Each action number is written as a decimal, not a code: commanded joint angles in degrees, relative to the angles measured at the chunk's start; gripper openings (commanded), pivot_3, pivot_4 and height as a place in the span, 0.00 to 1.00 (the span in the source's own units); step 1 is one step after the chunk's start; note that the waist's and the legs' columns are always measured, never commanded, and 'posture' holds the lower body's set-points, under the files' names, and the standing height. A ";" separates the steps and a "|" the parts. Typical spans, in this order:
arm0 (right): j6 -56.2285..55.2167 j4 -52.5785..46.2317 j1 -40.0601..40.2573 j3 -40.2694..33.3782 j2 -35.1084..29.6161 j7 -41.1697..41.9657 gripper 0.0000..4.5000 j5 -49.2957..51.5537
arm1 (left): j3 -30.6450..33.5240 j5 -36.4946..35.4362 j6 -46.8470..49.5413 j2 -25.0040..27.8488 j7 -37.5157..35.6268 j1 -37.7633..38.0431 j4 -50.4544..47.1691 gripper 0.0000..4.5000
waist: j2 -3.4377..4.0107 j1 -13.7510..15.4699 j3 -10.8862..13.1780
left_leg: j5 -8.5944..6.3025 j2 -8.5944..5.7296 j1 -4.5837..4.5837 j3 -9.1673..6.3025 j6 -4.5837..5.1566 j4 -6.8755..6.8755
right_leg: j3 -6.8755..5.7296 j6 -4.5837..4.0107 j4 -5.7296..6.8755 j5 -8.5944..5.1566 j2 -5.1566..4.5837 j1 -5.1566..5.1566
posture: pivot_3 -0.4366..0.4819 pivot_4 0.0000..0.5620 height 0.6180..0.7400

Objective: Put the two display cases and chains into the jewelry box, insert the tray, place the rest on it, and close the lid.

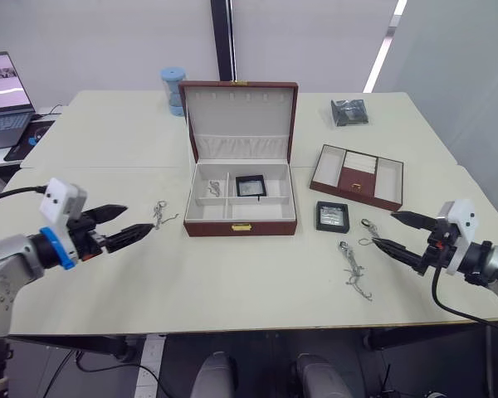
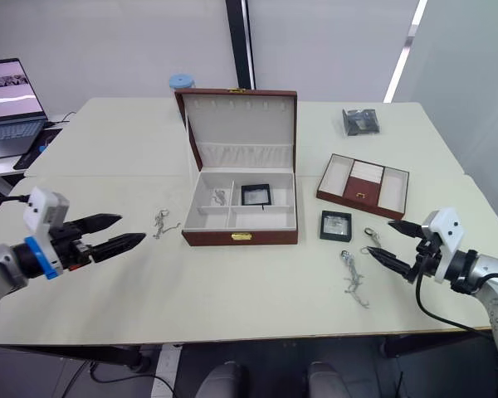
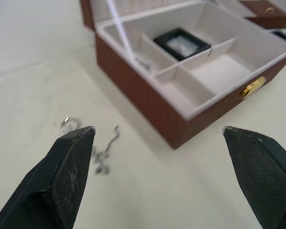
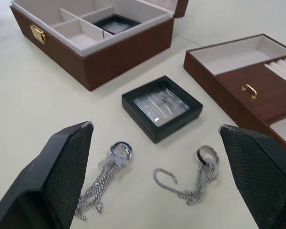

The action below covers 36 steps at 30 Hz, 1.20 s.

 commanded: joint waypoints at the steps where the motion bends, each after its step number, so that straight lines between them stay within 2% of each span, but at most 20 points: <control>1: -1.23 2.06 0.72 -2.50 -2.76 2.75 1.00 -0.40 | 5.69 2.87 -2.70 3.65 -1.99 4.87 2.55 0.99 | 0.01 -0.06 0.01 | 0.00 0.00 0.00 0.01 0.00 -0.01 | 0.01 0.00 0.00 0.00 -0.01 -0.01 | 0.48 0.27 1.00; 8: -3.26 6.31 2.72 -3.24 -5.65 4.72 1.00 -2.99 | 9.46 8.39 -9.21 4.77 -1.92 11.50 8.95 0.99 | 0.02 -0.06 0.01 | -0.01 0.01 0.01 0.05 0.01 -0.05 | 0.03 -0.01 -0.02 0.00 -0.06 -0.03 | 0.48 0.27 1.00; 17: -6.13 9.48 3.85 -3.89 -7.27 5.62 1.00 -5.70 | 9.88 10.70 -13.96 4.40 -0.13 10.67 14.95 0.99 | 0.02 -0.07 0.01 | -0.01 0.01 0.00 0.06 0.01 -0.05 | 0.02 -0.01 -0.02 0.00 -0.09 -0.03 | 0.48 0.27 1.00; 36: -6.92 10.19 3.50 -3.13 -7.38 5.78 1.00 -6.07 | 8.66 11.03 -13.62 3.96 0.57 9.37 14.02 0.99 | 0.02 -0.09 0.01 | -0.01 0.01 0.01 0.06 0.01 -0.04 | 0.02 -0.01 -0.01 0.00 -0.08 -0.03 | 0.48 0.27 1.00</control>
